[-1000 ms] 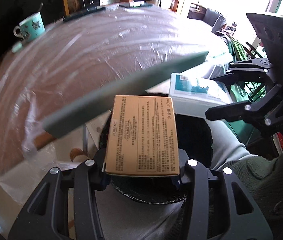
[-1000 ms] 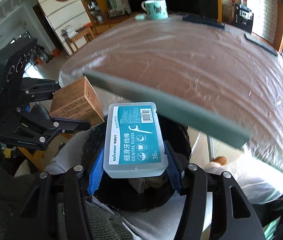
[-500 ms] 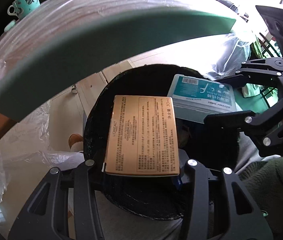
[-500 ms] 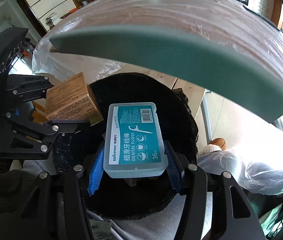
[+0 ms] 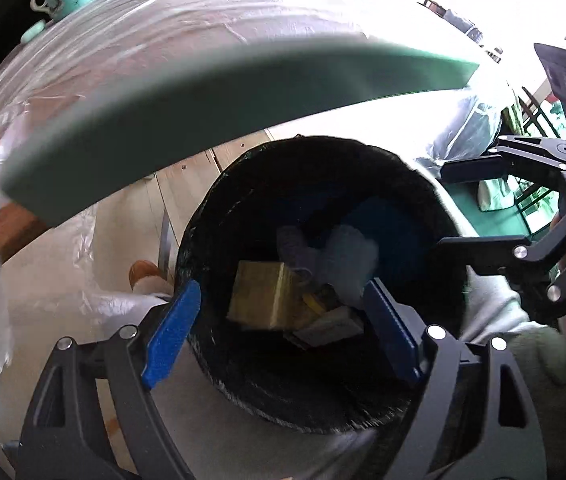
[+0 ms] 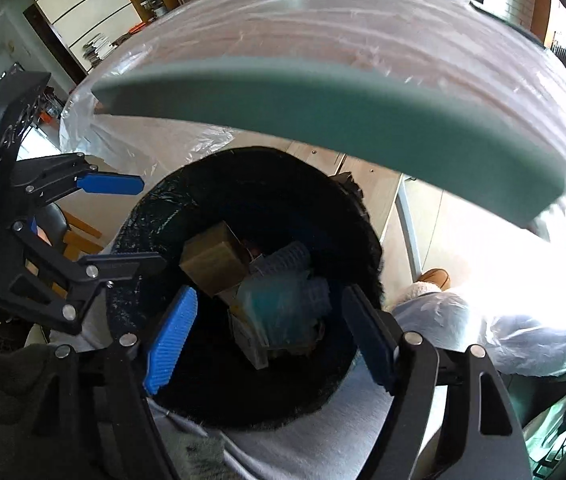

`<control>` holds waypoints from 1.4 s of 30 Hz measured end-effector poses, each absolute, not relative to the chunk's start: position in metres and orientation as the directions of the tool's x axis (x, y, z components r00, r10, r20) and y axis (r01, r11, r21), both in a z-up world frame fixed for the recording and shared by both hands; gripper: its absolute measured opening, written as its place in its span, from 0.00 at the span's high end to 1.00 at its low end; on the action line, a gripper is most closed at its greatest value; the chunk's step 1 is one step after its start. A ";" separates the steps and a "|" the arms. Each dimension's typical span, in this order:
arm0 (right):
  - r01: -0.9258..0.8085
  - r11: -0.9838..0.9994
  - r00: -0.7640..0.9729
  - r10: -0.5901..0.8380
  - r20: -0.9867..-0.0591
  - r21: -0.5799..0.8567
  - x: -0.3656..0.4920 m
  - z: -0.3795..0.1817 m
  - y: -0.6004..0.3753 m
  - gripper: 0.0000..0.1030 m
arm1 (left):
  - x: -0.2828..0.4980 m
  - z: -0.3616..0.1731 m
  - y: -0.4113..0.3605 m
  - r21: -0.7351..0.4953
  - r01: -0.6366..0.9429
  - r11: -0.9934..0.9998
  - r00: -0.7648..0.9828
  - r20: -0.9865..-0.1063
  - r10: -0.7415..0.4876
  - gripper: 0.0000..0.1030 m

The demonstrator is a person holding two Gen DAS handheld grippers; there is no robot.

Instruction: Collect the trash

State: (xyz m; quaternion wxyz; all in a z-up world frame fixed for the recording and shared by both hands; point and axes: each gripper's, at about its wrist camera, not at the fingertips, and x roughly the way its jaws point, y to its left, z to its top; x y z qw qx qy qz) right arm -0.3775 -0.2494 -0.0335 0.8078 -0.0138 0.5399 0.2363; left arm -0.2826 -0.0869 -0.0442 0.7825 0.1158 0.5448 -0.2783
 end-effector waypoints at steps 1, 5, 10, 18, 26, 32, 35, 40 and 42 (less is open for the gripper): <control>-0.406 0.881 0.317 0.385 -0.867 0.243 -0.381 -0.019 -0.251 0.27 | -0.285 -0.034 -0.085 -0.140 0.562 0.816 0.255 -0.909 -0.331 0.18; -0.417 0.865 0.432 0.459 -0.776 0.279 -0.373 0.041 -0.269 0.10 | -0.282 0.032 -0.071 -0.178 0.560 0.809 0.354 -0.831 -0.428 0.17; -0.254 0.943 0.647 0.330 -0.687 0.215 -0.299 0.084 -0.303 0.04 | -0.218 0.096 -0.046 -0.159 0.426 0.891 0.597 -0.691 -0.409 0.01; -0.017 0.995 0.644 0.085 -0.760 0.098 -0.154 0.041 -0.354 0.04 | -0.078 0.071 -0.033 -0.080 0.225 0.971 0.665 -0.716 -0.213 0.01; 0.071 0.995 0.620 0.007 -0.784 0.065 -0.107 0.019 -0.379 0.04 | -0.020 0.031 -0.033 -0.065 0.182 0.981 0.602 -0.782 -0.163 0.01; 0.091 0.993 0.594 0.007 -0.804 0.076 -0.092 0.006 -0.395 0.04 | -0.003 0.020 -0.030 -0.075 0.152 0.985 0.585 -0.797 -0.151 0.01; 0.108 0.992 0.579 -0.006 -0.815 0.069 -0.090 -0.002 -0.397 0.04 | 0.000 0.017 -0.033 -0.043 0.144 0.989 0.587 -0.801 -0.120 0.01; 0.121 0.992 0.589 -0.036 -0.807 0.044 -0.091 -0.004 -0.394 0.04 | 0.007 0.010 -0.034 -0.010 0.119 0.993 0.582 -0.809 -0.078 0.01; 0.130 0.990 0.588 -0.041 -0.808 0.044 -0.092 -0.005 -0.395 0.03 | 0.009 0.007 -0.033 -0.014 0.109 0.994 0.577 -0.813 -0.075 0.01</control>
